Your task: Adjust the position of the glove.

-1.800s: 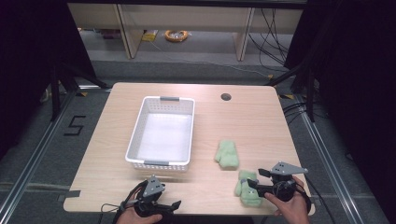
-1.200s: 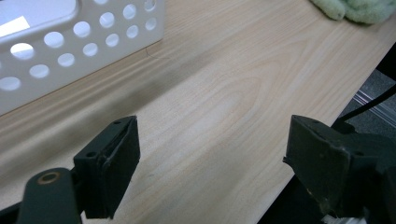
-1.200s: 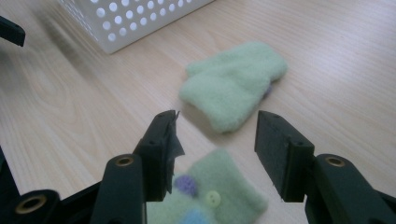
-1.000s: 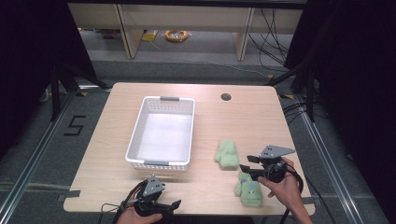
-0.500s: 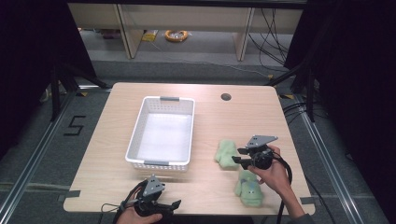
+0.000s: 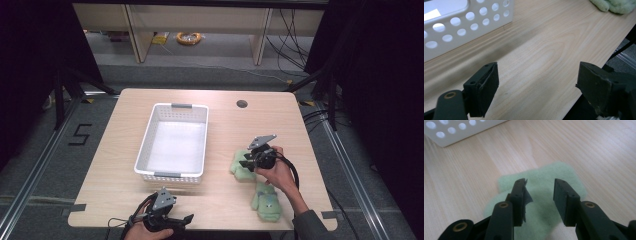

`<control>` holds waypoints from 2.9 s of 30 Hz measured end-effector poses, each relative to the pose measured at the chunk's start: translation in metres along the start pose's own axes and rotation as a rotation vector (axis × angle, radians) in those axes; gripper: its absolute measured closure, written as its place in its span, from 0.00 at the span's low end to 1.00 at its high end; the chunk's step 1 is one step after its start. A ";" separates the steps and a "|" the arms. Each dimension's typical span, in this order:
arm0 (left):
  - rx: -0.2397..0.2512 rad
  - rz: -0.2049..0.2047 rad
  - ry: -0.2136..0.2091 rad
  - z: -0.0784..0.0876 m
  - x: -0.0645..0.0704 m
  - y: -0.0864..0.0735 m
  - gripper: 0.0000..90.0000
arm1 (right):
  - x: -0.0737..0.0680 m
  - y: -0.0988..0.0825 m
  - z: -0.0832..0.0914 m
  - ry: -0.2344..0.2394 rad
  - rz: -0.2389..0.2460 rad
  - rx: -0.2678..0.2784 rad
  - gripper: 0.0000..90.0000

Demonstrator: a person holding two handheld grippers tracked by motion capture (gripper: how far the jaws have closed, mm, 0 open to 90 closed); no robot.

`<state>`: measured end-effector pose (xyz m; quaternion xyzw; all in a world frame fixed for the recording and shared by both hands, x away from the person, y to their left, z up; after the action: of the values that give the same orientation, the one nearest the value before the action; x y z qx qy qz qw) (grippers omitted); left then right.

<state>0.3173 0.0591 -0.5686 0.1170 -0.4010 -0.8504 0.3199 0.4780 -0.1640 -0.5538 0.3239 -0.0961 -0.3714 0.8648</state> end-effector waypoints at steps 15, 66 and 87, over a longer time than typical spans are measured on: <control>-0.004 -0.035 0.005 0.000 -0.001 0.000 0.19 | 0.000 -0.010 -0.016 -0.016 -0.035 -0.049 0.84; 0.061 -0.094 -0.031 -0.012 0.029 0.019 0.27 | -0.130 -0.040 0.006 0.161 -0.205 0.004 0.95; 0.070 -0.204 -0.035 -0.036 0.061 0.040 0.43 | -0.093 -0.015 0.010 0.109 -0.062 0.046 0.78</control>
<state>0.3051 -0.0210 -0.5583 0.1535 -0.4220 -0.8659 0.2204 0.3995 -0.1112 -0.5490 0.3664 -0.0471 -0.3776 0.8491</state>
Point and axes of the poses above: each handheld gripper's, and its own axes: z roughly backward along the jaws, y roughly out of its top, x roughly to its right, the point moved 10 cm from there along -z, roughly forward along the jaws, and after that the axes turned 9 degrees about -z, right-handed, at the moved point
